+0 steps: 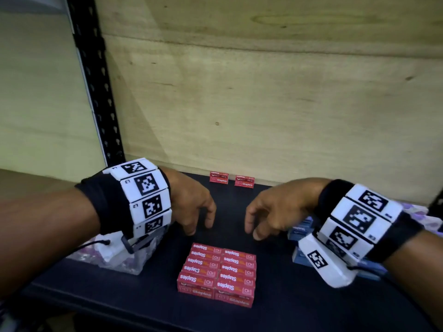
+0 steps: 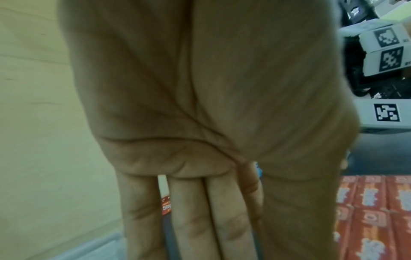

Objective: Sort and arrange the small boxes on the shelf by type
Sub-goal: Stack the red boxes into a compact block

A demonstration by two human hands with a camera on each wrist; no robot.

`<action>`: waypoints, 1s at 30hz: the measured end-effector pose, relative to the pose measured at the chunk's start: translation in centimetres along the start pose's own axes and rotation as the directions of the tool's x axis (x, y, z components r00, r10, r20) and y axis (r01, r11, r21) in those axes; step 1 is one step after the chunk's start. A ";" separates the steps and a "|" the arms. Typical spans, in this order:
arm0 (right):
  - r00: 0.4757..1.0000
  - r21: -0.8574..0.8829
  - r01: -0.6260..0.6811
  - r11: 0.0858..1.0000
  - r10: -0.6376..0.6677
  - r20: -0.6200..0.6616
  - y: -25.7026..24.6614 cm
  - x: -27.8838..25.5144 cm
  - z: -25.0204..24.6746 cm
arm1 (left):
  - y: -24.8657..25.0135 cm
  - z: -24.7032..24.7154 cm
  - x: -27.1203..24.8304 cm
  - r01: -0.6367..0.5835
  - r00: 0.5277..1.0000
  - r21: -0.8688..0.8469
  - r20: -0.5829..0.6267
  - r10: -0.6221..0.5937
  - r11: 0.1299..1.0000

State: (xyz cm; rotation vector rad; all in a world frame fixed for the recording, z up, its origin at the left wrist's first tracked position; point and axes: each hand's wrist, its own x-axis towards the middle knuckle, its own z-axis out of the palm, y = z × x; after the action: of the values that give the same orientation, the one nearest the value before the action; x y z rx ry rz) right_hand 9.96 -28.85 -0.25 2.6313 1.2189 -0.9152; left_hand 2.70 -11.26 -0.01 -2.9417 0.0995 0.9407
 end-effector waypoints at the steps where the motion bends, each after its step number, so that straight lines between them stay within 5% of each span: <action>1: 0.999 -0.025 -0.022 0.999 0.021 -0.035 0.3 0.5 -0.8 | -0.4 -0.5 0.5 0.013 0.999 -0.004 -0.037 -0.013 1.000; 10: 0.933 -0.114 -0.214 0.970 0.169 -0.317 3.3 4.9 -7.9 | -4.4 -5.9 6.4 0.151 0.902 0.024 -0.411 -0.128 0.988; 17: 0.929 -0.108 -0.251 0.962 0.208 -0.306 4.6 8.3 -9.6 | -7.1 -8.2 10.4 0.195 0.906 0.038 -0.389 -0.165 0.980; 30: 0.955 -0.202 -0.260 0.944 0.220 -0.198 4.2 12.4 -8.9 | -7.8 -8.1 14.7 0.084 0.962 0.082 -0.268 -0.059 0.993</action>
State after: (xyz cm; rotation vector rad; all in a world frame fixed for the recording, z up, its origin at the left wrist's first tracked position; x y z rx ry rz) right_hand 23.48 -20.59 -0.55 2.6379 0.9373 -0.4846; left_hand 19.94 -4.67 -1.71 -2.9440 0.0448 0.5132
